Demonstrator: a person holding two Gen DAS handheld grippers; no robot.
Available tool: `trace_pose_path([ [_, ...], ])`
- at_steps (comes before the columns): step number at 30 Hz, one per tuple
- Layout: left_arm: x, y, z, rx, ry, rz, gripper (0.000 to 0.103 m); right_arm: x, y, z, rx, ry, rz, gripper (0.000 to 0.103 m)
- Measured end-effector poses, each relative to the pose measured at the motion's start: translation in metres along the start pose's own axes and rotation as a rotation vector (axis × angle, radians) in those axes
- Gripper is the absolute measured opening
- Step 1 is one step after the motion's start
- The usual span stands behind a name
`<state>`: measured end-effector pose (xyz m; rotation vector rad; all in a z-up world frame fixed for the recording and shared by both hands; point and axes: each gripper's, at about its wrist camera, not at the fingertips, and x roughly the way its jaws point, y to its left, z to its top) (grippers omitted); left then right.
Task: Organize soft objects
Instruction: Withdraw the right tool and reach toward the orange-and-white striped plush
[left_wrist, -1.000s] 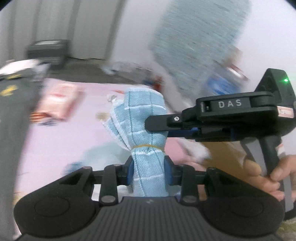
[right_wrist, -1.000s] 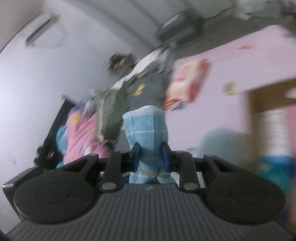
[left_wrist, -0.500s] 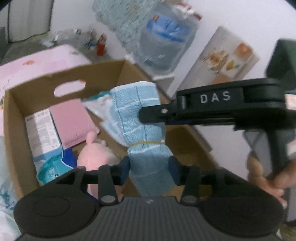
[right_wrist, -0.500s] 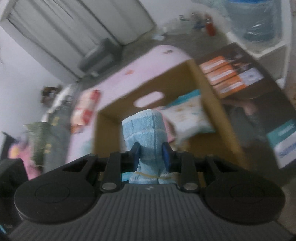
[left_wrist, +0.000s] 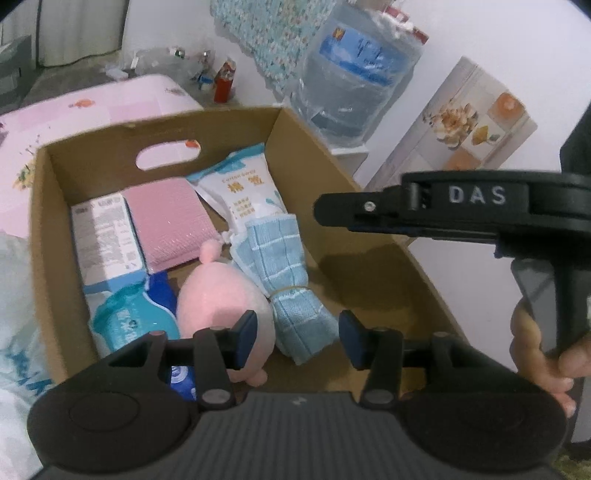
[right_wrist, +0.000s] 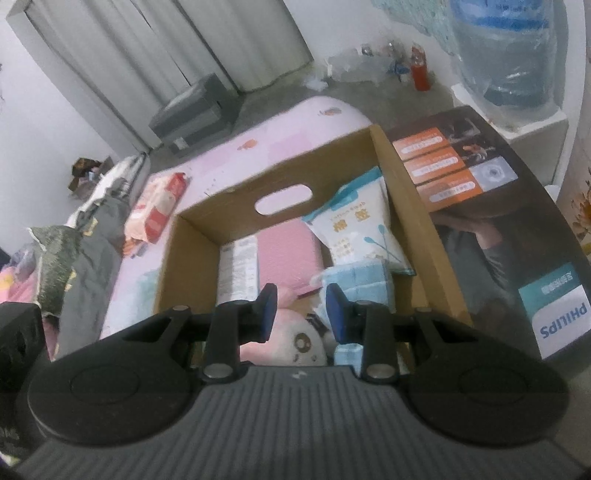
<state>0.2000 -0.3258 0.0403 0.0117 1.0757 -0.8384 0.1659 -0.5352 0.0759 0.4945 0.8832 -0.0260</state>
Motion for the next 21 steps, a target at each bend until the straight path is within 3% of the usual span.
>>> trace_pose_path([
  [3,-0.028,0.006,-0.005,0.014,-0.044,-0.002,0.058,-0.019,0.004,-0.007,0.014,-0.041,0.024,0.037],
  [5,-0.052,0.013,-0.012,0.019,-0.077,0.009,0.062,-0.035,0.008,-0.014,0.03,-0.074,0.055,0.051],
  [6,-0.066,0.018,-0.017,0.02,-0.094,0.024,0.064,-0.042,0.011,-0.018,0.034,-0.09,0.072,0.052],
  [11,-0.139,0.056,-0.051,-0.007,-0.193,0.091,0.074,-0.069,0.034,-0.041,0.059,-0.137,0.217,0.068],
  [14,-0.184,0.088,-0.082,-0.053,-0.277,0.207,0.079,-0.075,0.057,-0.055,0.048,-0.159,0.33,0.074],
  [17,-0.222,0.117,-0.116,-0.108,-0.349,0.401,0.08,-0.072,0.087,-0.071,0.026,-0.163,0.462,0.078],
  [21,-0.256,0.149,-0.157,-0.204,-0.389,0.577,0.08,-0.053,0.134,-0.082,-0.053,-0.105,0.543,0.079],
])
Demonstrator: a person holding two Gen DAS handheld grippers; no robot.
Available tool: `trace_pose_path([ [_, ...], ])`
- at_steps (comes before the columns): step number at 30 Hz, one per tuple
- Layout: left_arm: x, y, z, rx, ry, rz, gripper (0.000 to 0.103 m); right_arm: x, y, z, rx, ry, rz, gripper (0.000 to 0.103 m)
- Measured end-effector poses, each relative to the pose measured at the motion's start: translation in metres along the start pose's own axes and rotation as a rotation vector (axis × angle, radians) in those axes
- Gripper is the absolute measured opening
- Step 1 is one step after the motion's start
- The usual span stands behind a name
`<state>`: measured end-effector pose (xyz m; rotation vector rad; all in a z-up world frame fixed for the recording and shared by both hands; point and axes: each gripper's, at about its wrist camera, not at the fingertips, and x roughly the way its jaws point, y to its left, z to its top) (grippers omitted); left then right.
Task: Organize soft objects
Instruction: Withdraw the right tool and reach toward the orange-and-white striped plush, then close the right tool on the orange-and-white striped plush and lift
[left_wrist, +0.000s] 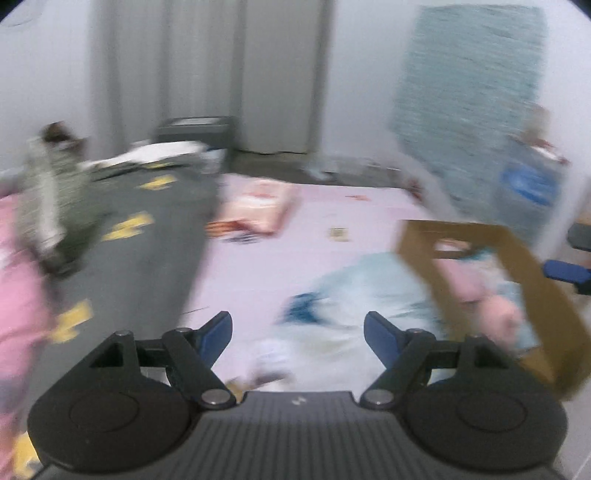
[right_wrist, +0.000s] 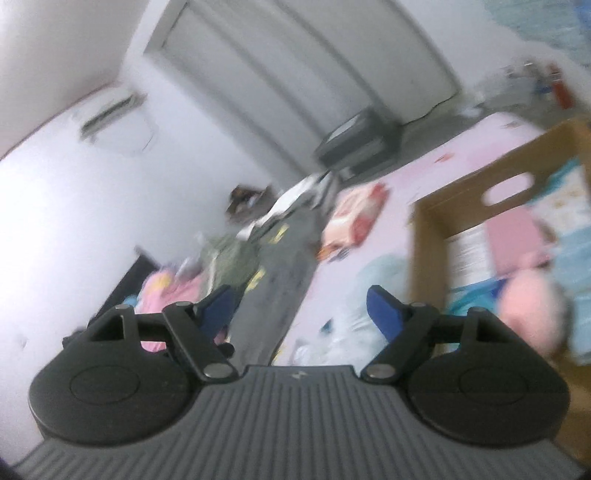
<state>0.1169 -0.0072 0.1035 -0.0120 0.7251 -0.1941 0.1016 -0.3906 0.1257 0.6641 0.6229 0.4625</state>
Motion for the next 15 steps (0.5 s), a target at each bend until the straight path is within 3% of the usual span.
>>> trace_pose_path([
  [4,-0.014,0.031,-0.029,-0.076,-0.014,0.068,0.08,0.046,0.026,-0.009,-0.021,0.082,0.07,0.079],
  [8,-0.011,0.043,-0.058,-0.092,0.005,0.095,0.077,0.089,0.044,-0.021,-0.007,0.158,0.121,0.079],
  [15,0.0,0.043,-0.091,-0.103,0.056,-0.037,0.068,0.157,0.056,-0.055,0.027,0.314,0.128,0.079],
])
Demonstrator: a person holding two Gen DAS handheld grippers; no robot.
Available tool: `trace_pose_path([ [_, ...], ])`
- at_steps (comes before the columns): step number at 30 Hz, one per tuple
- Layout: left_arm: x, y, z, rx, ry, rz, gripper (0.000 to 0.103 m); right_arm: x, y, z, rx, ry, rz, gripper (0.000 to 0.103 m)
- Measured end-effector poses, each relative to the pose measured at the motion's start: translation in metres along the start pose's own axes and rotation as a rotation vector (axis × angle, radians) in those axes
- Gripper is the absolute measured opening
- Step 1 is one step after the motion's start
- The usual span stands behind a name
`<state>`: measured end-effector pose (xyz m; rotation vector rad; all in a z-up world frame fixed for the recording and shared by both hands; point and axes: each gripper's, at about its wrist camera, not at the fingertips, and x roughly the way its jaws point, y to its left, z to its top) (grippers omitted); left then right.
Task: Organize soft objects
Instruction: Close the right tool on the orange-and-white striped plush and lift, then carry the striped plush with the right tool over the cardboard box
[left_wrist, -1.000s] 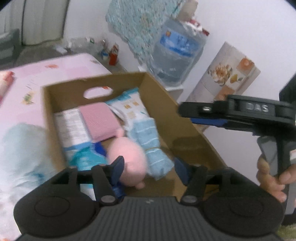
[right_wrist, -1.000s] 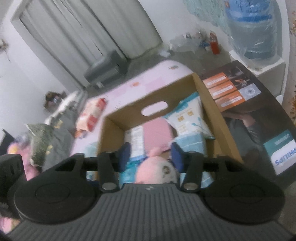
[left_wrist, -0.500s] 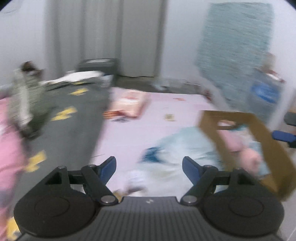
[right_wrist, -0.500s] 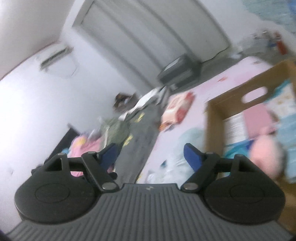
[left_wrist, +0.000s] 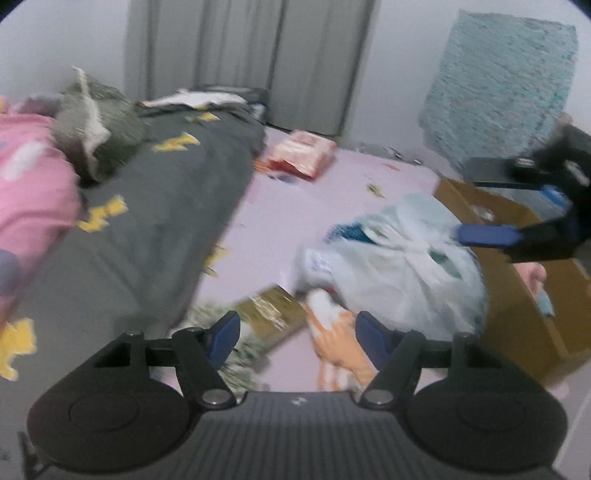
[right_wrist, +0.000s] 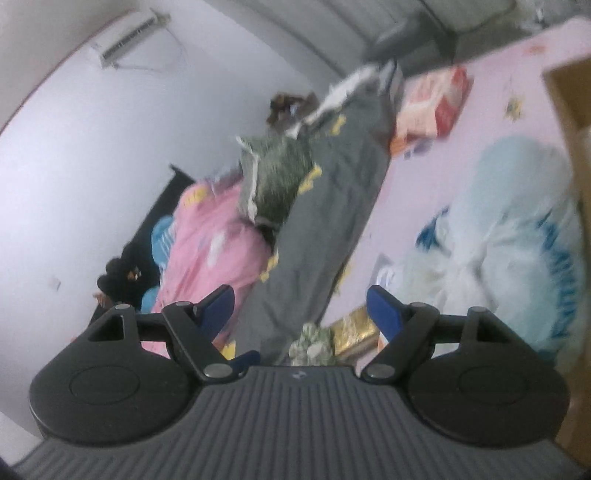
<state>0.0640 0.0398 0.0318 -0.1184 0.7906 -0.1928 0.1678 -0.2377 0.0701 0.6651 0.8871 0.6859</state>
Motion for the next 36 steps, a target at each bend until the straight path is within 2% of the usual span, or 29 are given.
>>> trace_pose_path([
  [5,0.02,-0.012,-0.013,0.024,0.051,-0.083,0.061,0.038,-0.01,-0.018,0.034,0.102,-0.042,0.079],
  [9,0.04,-0.019,-0.022,0.02,0.088,-0.117,0.053,0.059,-0.016,-0.038,0.03,0.182,-0.095,0.079],
  [12,0.055,-0.025,-0.025,0.036,0.119,-0.115,0.05,0.071,-0.021,-0.05,0.023,0.229,-0.132,0.078],
  [13,0.061,-0.027,-0.026,0.041,0.129,-0.105,0.046,0.076,-0.024,-0.052,0.022,0.239,-0.149,0.076],
  [15,0.071,-0.03,-0.028,0.048,0.154,-0.081,0.042,0.084,-0.029,-0.055,0.016,0.254,-0.177,0.074],
  [25,0.092,-0.03,-0.028,0.034,0.223,-0.073,0.042,0.112,-0.058,-0.062,0.086,0.307,-0.238,0.063],
  [30,0.094,-0.029,-0.027,0.039,0.229,-0.077,0.038,0.121,-0.068,-0.067,0.124,0.323,-0.225,0.055],
  [33,0.092,-0.029,-0.025,0.052,0.221,-0.064,0.036,0.121,-0.071,-0.07,0.126,0.318,-0.219,0.046],
  [36,0.084,-0.03,-0.024,0.058,0.211,-0.066,0.036,0.121,-0.071,-0.07,0.135,0.316,-0.194,0.044],
])
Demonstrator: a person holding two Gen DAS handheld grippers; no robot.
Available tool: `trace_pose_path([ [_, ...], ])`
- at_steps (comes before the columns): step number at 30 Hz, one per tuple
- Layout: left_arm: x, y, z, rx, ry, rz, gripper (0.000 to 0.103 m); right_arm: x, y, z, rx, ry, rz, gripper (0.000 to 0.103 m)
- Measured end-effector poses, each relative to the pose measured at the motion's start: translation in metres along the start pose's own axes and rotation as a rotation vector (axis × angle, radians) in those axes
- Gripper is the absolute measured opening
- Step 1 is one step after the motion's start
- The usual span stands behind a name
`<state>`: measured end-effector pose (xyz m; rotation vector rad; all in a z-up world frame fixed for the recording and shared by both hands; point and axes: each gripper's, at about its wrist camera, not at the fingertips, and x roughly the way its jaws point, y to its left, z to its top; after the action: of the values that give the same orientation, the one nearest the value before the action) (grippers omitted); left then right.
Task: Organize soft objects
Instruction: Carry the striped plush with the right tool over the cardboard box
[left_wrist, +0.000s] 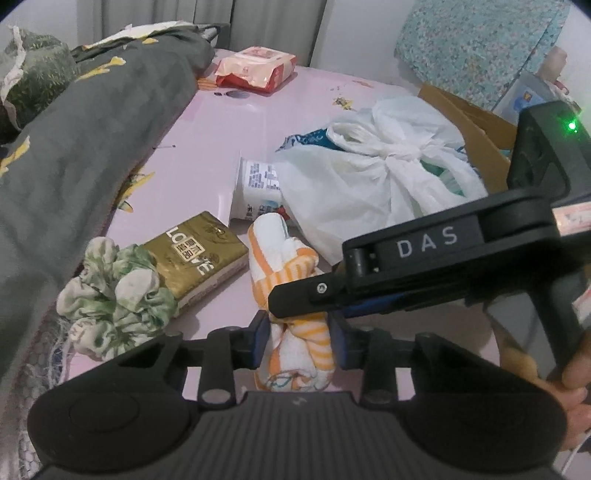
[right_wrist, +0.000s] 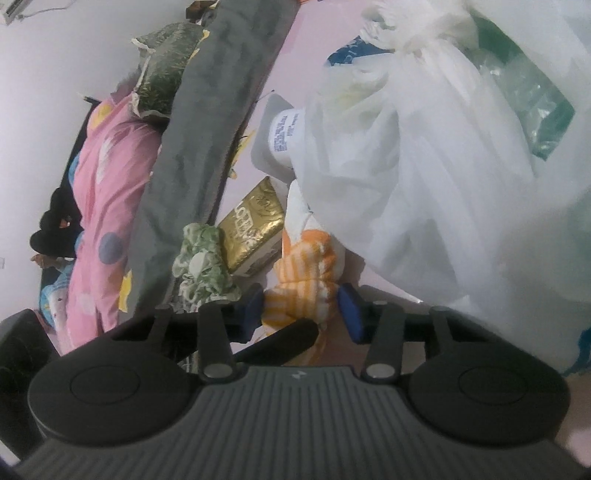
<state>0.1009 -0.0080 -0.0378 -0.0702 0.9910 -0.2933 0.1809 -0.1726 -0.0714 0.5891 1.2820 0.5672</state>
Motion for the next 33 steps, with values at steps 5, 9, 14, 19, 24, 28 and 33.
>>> trace_pose_path([
  [5,-0.022,-0.002,-0.001,0.018,-0.043,0.013,0.036,-0.012,0.008,-0.003,-0.022,-0.013,0.047,0.043],
  [9,-0.045,-0.005,0.0,0.028,-0.094,0.029,0.036,-0.023,0.019,-0.004,-0.056,-0.036,0.098,0.043],
  [14,-0.072,-0.012,0.003,0.044,-0.163,0.05,0.036,-0.042,0.038,-0.004,-0.114,-0.08,0.155,0.042],
  [19,-0.088,-0.03,0.017,0.091,-0.224,0.041,0.036,-0.071,0.052,-0.003,-0.183,-0.147,0.169,0.042],
  [24,-0.089,-0.072,0.042,0.183,-0.271,-0.029,0.036,-0.122,0.043,0.002,-0.195,-0.256,0.154,0.042],
  [28,-0.081,-0.118,0.061,0.263,-0.277,-0.143,0.039,-0.184,0.013,0.0,-0.17,-0.361,0.107,0.04],
  [33,-0.061,-0.175,0.078,0.332,-0.23,-0.323,0.045,-0.259,-0.042,-0.014,-0.082,-0.474,0.017,0.039],
])
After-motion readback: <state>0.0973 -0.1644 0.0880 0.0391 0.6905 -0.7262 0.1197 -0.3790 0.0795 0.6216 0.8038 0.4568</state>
